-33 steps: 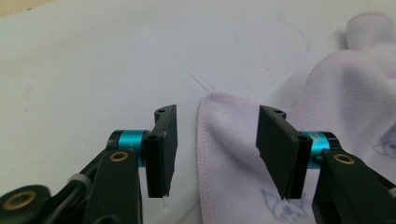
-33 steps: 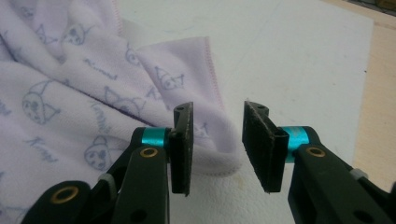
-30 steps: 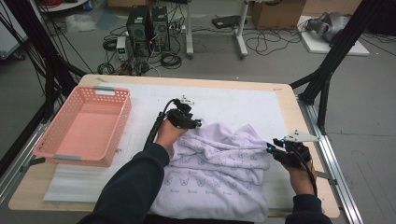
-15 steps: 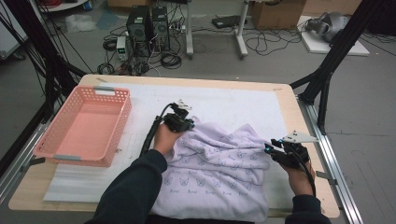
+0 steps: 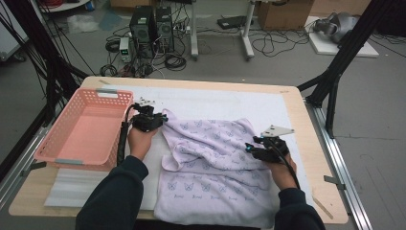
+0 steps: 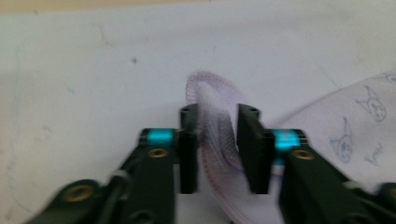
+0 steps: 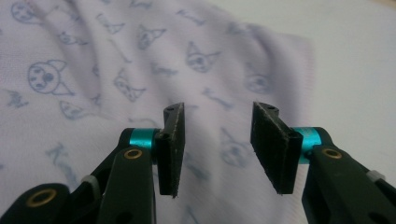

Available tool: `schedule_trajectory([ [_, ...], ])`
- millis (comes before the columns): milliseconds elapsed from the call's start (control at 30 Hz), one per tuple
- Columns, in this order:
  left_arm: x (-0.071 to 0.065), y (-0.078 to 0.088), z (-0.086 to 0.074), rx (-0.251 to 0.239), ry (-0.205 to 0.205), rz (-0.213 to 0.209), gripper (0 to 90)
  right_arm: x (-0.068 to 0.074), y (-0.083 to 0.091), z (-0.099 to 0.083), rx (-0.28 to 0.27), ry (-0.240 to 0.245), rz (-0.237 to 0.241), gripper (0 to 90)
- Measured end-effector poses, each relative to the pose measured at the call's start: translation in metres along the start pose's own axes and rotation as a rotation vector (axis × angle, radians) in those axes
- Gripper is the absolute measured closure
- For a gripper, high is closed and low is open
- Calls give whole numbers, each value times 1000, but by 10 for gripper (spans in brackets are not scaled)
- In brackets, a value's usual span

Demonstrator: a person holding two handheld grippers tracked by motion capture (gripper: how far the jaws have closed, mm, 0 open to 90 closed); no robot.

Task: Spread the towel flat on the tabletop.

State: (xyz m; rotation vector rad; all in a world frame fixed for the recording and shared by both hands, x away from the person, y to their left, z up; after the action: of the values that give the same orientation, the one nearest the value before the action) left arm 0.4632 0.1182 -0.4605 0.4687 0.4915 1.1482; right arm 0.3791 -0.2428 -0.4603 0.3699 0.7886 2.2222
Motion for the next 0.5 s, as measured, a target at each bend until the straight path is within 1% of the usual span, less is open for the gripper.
schedule_trajectory([
  [33, -2, 0, -3, 7, 2, -19, 541, 1, -7, 0, 18, 7, 3, 532],
  [67, -6, 1, -6, 14, 2, -50, 508, 2, -12, -1, 37, 11, 4, 526],
  [100, -10, 2, -9, 15, -12, -74, 486, 2, -17, -2, 53, 5, 1, 520],
  [133, -15, 4, -11, 6, -24, -89, 461, 0, -20, -3, 64, 9, -1, 514],
  [200, -24, 11, -14, -14, -49, -128, 454, -5, -23, -7, 95, 7, -25, 494],
  [233, -29, 14, -15, -25, -57, -156, 449, -6, -25, -9, 111, -1, -30, 477],
  [267, -35, 16, -16, -18, -75, -194, 444, -8, -25, -10, 104, -25, -22, 475],
  [300, -42, 17, -18, -4, -92, -224, 440, -9, -25, -11, 101, -38, -11, 490],
  [333, -50, 17, -21, 12, -118, -257, 429, -9, -25, -11, 99, -49, 3, 547],
  [367, -59, 18, -23, 22, -139, -307, 427, -8, -25, -11, 98, -57, 13, 578],
  [400, -68, 18, -26, 37, -159, -352, 427, -7, -24, -11, 99, -54, 13, 677],
  [433, -76, 17, -29, 52, -189, -378, 426, -4, -22, -11, 103, -58, 37, 809],
  [467, -83, 16, -33, 65, -218, -391, 424, -2, -22, -12, 106, -61, 57, 834],
  [500, -89, 15, -36, 82, -236, -396, 424, -2, -21, -12, 103, -62, 60, 857],
])
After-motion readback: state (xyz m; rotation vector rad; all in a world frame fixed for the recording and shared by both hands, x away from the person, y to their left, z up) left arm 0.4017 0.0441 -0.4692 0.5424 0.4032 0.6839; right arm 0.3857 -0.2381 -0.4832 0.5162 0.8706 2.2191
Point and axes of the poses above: each handheld gripper's, and its own axes: y roughly backward along the jaws, z roughly out of its top, x roughly to its left, the point moved 6 cm from there along -y, roughly forward along the jaws, and after that the axes turned 5 degrees about z, right-handed, at the moved point
